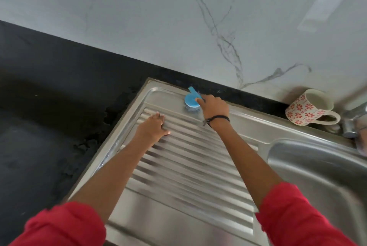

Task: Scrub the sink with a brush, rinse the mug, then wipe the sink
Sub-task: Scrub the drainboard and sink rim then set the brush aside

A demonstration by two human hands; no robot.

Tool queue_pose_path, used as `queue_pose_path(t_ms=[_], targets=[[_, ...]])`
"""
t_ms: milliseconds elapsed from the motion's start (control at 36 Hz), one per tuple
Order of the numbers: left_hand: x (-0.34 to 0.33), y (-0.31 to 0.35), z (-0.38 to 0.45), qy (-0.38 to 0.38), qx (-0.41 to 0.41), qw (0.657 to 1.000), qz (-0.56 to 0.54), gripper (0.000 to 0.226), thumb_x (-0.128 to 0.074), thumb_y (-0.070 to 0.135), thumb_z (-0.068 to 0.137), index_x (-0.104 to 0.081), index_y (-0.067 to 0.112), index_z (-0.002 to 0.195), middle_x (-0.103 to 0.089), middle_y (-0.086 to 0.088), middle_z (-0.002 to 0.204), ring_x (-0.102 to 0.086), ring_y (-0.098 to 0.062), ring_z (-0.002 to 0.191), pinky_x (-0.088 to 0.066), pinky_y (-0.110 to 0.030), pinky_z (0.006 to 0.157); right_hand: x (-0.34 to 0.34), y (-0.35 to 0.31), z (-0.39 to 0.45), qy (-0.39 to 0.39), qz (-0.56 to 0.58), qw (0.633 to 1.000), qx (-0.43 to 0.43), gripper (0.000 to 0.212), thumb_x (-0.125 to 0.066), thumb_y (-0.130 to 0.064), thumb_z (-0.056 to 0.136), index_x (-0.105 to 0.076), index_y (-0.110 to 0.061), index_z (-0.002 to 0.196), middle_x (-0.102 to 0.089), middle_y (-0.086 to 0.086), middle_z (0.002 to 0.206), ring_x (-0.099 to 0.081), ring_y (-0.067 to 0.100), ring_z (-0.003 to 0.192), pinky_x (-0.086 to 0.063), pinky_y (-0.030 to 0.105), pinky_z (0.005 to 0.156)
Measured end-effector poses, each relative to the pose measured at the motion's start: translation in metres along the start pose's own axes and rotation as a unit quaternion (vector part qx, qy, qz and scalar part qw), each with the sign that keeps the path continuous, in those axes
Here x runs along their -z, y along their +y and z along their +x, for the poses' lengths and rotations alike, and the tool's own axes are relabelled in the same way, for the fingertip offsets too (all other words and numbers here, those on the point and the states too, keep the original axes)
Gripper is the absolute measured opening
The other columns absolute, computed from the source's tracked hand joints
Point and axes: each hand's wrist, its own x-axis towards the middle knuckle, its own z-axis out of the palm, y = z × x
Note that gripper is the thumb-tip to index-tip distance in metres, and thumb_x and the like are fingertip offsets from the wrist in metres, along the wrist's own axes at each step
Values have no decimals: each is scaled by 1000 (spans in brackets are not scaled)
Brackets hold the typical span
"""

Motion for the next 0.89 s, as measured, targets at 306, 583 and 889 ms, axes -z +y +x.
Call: queue_pose_path(t_ms=[306, 583, 889], targets=[[-42, 70, -34, 50, -166, 984, 46, 79, -39, 56, 92, 2, 22, 151, 14, 1, 157, 5, -20, 146, -2, -43, 117, 41, 169, -78, 88, -28, 975, -201, 45, -34, -43, 98, -64, -11, 109, -61, 15, 88, -55, 30, 79, -39, 31, 67], [-76, 105, -42, -63, -185, 978, 79, 95, -38, 69, 85, 13, 18, 149, 22, -2, 155, 17, -18, 143, 9, -40, 117, 15, 107, -63, 41, 6, 986, -164, 42, -27, -36, 101, -45, -6, 124, -61, 20, 111, -58, 35, 102, -44, 37, 78], [-73, 112, -38, -117, -159, 975, 105, 101, -35, 75, 81, 22, 23, 145, 31, -1, 151, 25, -19, 141, 14, -40, 114, 0, 58, -36, 4, -14, 1000, -21, 44, -23, -39, 102, -42, -8, 127, -65, 14, 102, -63, 29, 92, -46, 36, 72]])
